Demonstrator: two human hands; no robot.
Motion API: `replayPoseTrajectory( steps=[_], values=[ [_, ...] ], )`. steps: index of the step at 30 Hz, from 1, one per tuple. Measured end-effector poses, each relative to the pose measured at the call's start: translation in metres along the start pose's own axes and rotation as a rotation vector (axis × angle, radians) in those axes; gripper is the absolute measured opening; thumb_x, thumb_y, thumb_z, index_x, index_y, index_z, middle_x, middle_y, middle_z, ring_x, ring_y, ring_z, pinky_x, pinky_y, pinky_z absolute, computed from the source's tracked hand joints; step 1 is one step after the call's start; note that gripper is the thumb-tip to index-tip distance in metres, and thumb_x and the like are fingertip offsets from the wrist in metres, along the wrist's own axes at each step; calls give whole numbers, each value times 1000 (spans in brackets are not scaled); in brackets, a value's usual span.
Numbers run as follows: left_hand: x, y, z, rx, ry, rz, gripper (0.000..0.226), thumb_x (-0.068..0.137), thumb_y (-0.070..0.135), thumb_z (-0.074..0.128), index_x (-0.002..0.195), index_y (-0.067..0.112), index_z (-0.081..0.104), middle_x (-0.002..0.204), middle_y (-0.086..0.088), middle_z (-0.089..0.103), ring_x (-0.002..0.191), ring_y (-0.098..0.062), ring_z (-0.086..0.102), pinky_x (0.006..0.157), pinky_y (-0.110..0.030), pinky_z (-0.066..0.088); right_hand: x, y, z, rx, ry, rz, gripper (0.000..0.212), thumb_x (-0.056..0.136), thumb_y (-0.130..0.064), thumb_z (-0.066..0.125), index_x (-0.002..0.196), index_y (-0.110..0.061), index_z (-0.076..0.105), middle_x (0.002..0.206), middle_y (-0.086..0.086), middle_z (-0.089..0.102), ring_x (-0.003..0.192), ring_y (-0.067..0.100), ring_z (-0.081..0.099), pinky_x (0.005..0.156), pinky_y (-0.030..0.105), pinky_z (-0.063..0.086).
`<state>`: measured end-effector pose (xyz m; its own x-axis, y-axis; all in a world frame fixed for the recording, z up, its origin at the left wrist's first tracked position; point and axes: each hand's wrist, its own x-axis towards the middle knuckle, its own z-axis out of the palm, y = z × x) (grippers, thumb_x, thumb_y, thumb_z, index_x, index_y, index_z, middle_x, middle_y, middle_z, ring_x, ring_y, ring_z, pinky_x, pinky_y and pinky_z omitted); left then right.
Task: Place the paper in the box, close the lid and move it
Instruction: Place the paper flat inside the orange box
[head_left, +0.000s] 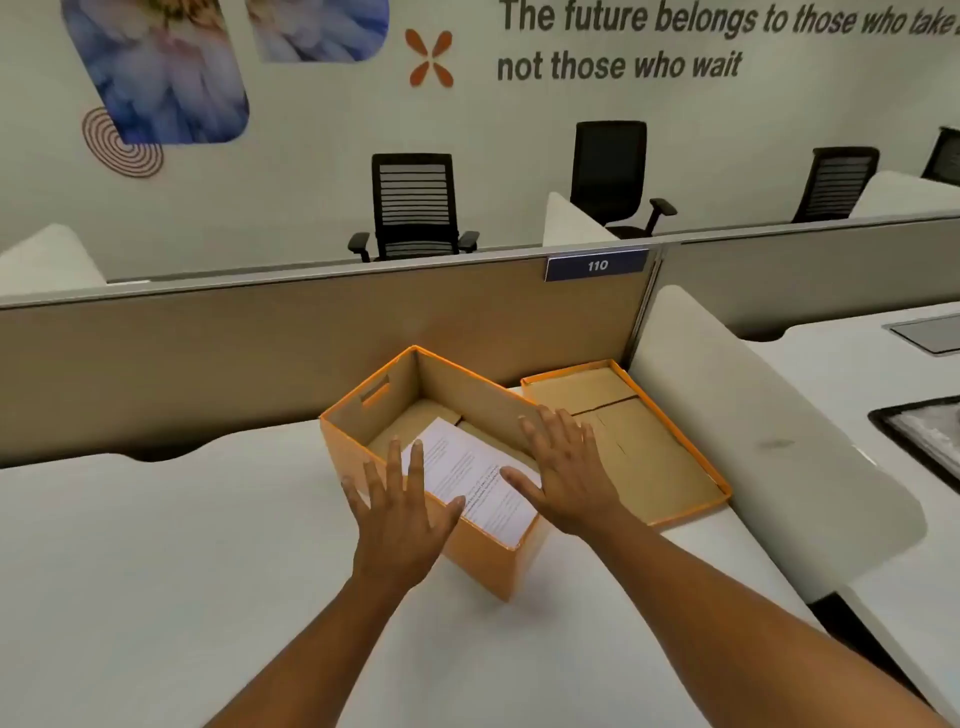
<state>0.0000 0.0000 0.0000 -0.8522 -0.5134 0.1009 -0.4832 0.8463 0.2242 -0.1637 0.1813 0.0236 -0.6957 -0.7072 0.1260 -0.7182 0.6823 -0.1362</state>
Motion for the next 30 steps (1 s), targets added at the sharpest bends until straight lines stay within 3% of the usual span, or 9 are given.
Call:
replayPoseTrajectory(
  steps=[4,8,11,14,18,21,24,26,30],
  values=[
    [18,12,24,-365,-49,-223,98,94,70,43,166,20,1,175,-6,-10,158,-38,22,117,-54,37,25,32,12,19,-80,106,84,94,-76,23,159,-24,28,170,11,19,155,37,15,121,60,17],
    [27,21,44,-623,-44,-448,104,97,45,66,165,15,-6,175,-6,-12,150,-39,38,111,-48,45,49,52,27,108,-150,145,78,97,-62,42,158,-16,28,166,14,27,147,36,32,116,54,31],
    [33,21,50,-898,-42,-623,104,97,32,71,165,19,-6,174,-10,13,150,-39,38,116,-56,41,63,56,30,142,-142,183,78,99,-49,51,160,-10,22,151,14,46,129,34,49,103,48,46],
    [37,22,51,-1091,-133,-801,88,102,30,60,164,33,-2,158,-6,44,138,-38,49,91,-55,56,74,59,33,180,-130,236,66,100,-38,54,155,-9,32,141,15,51,125,34,50,96,48,50],
    [42,21,48,-1218,-123,-815,53,103,19,44,149,39,26,134,-5,62,111,-29,65,70,-46,61,84,60,38,284,-124,313,36,99,-31,53,125,-7,58,120,14,58,110,34,55,86,46,52],
    [36,12,41,-1094,-43,-793,52,102,23,37,152,39,31,126,-6,67,105,-33,68,87,-58,60,82,58,40,408,-148,391,29,92,-36,57,82,-10,55,85,8,57,77,28,55,60,35,42],
    [25,-15,38,-959,-25,-692,53,105,24,38,156,36,34,134,-5,64,111,-34,65,100,-57,54,73,48,43,463,-198,399,42,89,-45,58,68,-13,42,66,5,46,61,23,45,54,34,29],
    [14,-32,33,-942,-57,-593,52,106,28,40,157,38,33,131,4,62,102,-22,64,95,-48,55,67,37,45,576,-277,415,38,90,-48,56,78,-12,49,76,5,51,68,22,48,58,34,31],
    [-9,-63,18,-918,-100,-458,62,96,44,41,157,43,32,125,15,56,93,-6,61,85,-36,53,46,3,43,741,-384,383,55,98,-45,51,145,-16,50,140,8,58,125,31,56,90,36,43]
  ],
)
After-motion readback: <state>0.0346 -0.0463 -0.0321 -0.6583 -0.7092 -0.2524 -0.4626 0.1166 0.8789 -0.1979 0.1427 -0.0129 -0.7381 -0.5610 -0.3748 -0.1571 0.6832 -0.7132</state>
